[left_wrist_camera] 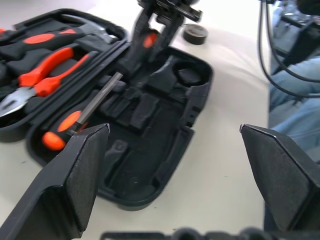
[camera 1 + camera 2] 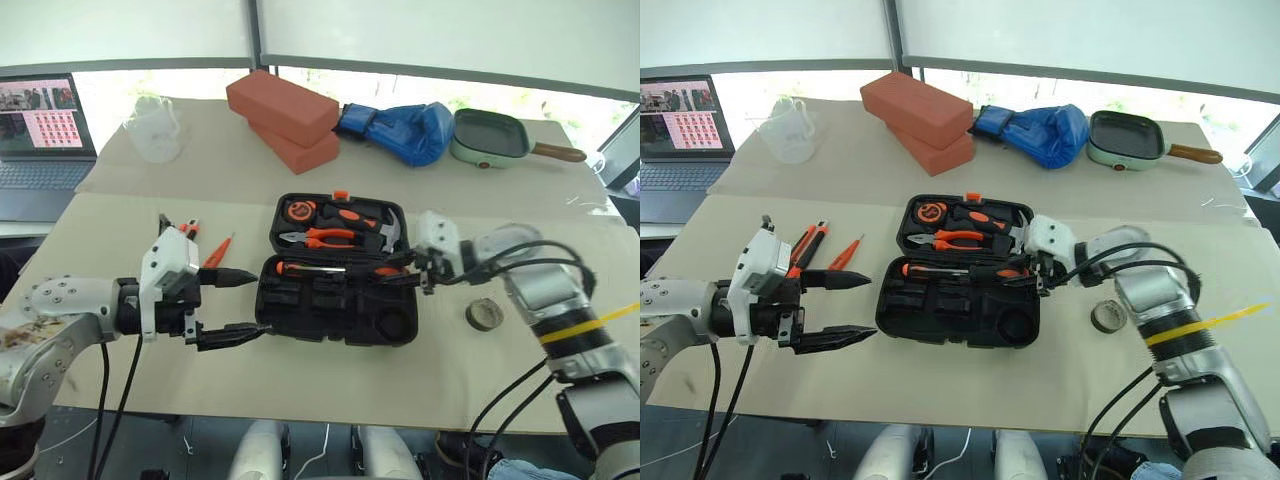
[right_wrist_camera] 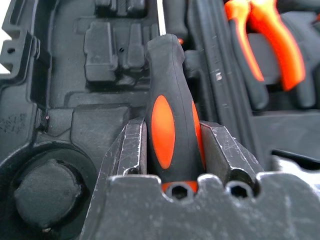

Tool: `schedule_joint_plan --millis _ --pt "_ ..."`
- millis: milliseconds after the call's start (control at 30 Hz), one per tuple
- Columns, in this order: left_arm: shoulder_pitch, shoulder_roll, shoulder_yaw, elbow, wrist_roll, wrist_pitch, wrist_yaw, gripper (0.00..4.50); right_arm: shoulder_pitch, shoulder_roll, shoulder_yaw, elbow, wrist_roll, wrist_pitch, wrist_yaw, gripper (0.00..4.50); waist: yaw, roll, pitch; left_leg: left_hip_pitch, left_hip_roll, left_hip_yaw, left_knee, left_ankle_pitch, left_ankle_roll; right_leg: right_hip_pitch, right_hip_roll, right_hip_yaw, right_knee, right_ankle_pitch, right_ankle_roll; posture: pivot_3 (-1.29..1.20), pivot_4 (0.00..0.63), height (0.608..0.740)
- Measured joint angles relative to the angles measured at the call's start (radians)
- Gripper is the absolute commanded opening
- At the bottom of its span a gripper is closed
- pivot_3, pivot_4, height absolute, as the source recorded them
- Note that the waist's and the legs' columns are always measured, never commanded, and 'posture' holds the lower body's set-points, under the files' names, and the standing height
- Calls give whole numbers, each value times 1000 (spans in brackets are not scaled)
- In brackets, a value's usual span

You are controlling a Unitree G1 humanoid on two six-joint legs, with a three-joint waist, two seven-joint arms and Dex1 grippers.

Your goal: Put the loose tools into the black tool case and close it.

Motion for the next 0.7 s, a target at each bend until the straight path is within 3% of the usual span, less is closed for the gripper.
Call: schedule_joint_plan --millis 233,633,700 --pt "12 0 2 0 -14 0 26 4500 24 8 -9 33 -49 -49 -2 1152 1 0 0 2 0 0 0 0 -1 2 0 -1 0 1 -1 0 150 738" --pt "-59 8 -56 33 1 -12 15 4500 101 -17 -48 -94 -40 20 -13 1152 -1 0 0 2 0 0 0 0 -1 2 1 -1 1 1 -1 0 150 738" --pt "-65 8 -71 41 5 -25 12 4500 102 -13 -48 -106 -44 47 -23 2157 -2 0 0 2 0 0 0 1 -1 2 1 -1 1 1 -1 0 150 738"
